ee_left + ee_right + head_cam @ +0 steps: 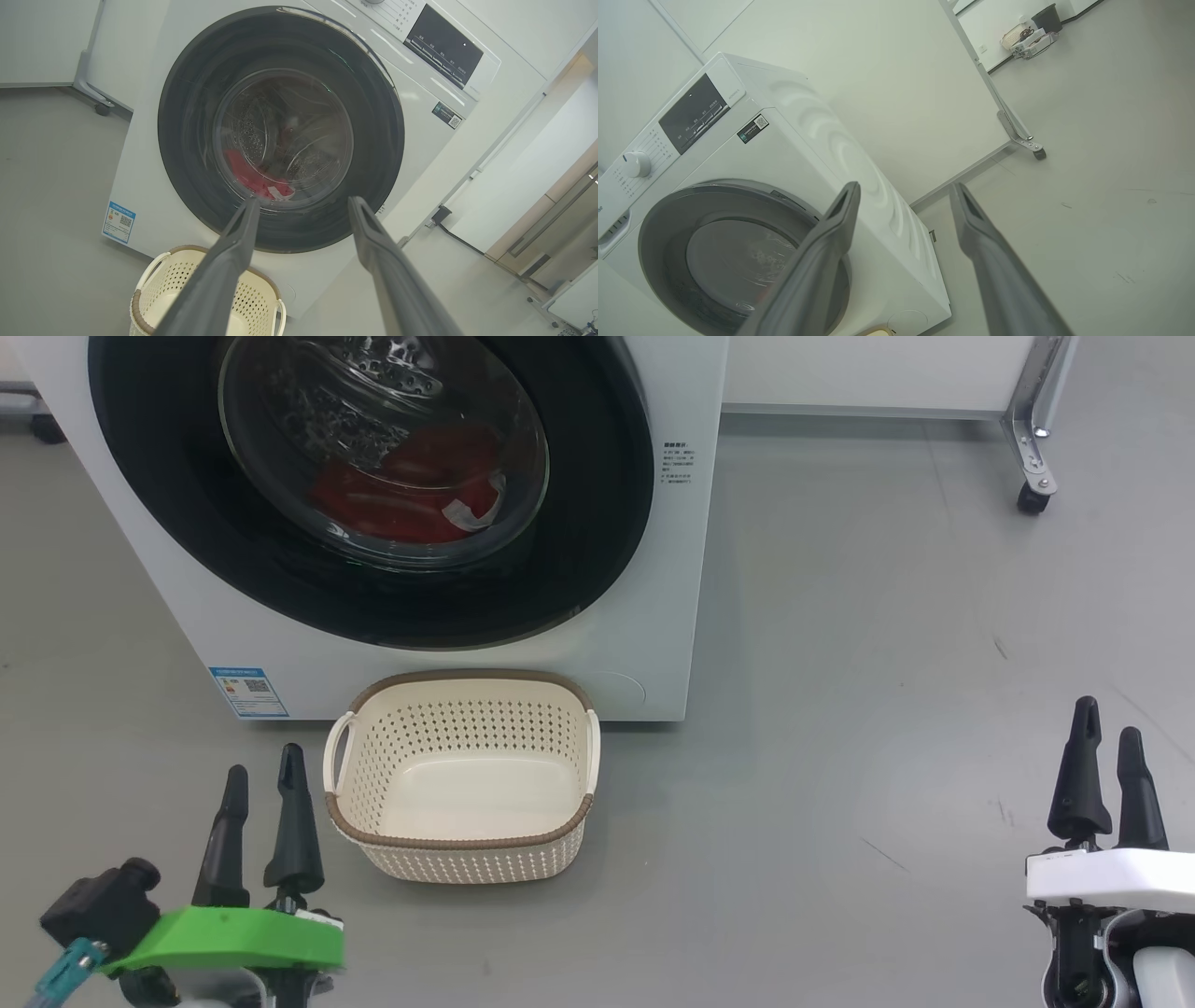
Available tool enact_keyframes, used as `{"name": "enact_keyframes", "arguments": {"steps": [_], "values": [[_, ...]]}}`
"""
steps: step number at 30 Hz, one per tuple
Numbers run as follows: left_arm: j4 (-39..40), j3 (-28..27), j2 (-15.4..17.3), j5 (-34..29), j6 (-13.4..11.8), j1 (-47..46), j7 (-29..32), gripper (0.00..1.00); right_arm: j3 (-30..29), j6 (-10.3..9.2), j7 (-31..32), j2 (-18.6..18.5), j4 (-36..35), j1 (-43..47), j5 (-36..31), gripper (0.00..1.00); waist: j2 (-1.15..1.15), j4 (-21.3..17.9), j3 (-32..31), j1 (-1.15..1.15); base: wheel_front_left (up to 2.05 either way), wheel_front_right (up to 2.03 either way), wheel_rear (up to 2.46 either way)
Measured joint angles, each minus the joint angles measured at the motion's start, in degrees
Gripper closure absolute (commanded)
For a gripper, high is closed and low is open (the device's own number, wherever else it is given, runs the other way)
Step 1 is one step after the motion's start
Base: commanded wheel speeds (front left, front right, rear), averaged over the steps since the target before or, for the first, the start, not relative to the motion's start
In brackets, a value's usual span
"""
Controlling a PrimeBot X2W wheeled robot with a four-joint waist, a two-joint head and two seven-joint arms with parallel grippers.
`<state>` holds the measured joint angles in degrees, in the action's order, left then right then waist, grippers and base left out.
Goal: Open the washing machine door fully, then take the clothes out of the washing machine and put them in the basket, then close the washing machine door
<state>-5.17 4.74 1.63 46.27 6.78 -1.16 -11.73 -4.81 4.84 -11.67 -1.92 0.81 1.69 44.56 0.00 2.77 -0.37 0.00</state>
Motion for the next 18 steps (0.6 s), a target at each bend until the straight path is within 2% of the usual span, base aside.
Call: {"name": "enact_keyframes", "arguments": {"steps": [5,7,11,14,18], "values": [[-1.1,2.7,0.2,-9.7,-0.8,0.0,-1.0,0.0,1.5,-0.55,-0.8,-0.1,0.2,0.2,-4.4,0.0,0.0,0.1,0.1,0.0,0.0,0.0,0.0],[-2.0,4.0,0.2,-11.8,-1.3,0.1,-1.4,0.0,2.1,-1.04,-1.3,-0.4,0.6,0.4,-6.7,0.0,0.0,0.2,0.1,0.0,0.0,0.0,0.0],[-2.8,5.5,0.3,-17.3,-2.0,0.1,-2.1,0.0,3.4,-2.57,-2.1,-2.5,2.1,1.3,-13.3,0.0,0.0,0.3,0.2,0.0,0.0,0.0,0.0],[-3.3,6.5,0.4,-20.7,-2.5,0.1,-2.6,0.0,4.2,-3.56,-2.3,-2.8,2.8,1.3,-16.2,0.0,0.0,0.4,0.2,0.0,0.0,0.0,0.0],[-4.4,7.0,0.5,-22.2,-3.6,0.1,-2.7,0.0,5.3,-4.07,-2.3,-3.0,3.9,1.3,-17.8,0.0,0.0,0.4,0.3,0.0,0.0,0.0,0.0]]}}
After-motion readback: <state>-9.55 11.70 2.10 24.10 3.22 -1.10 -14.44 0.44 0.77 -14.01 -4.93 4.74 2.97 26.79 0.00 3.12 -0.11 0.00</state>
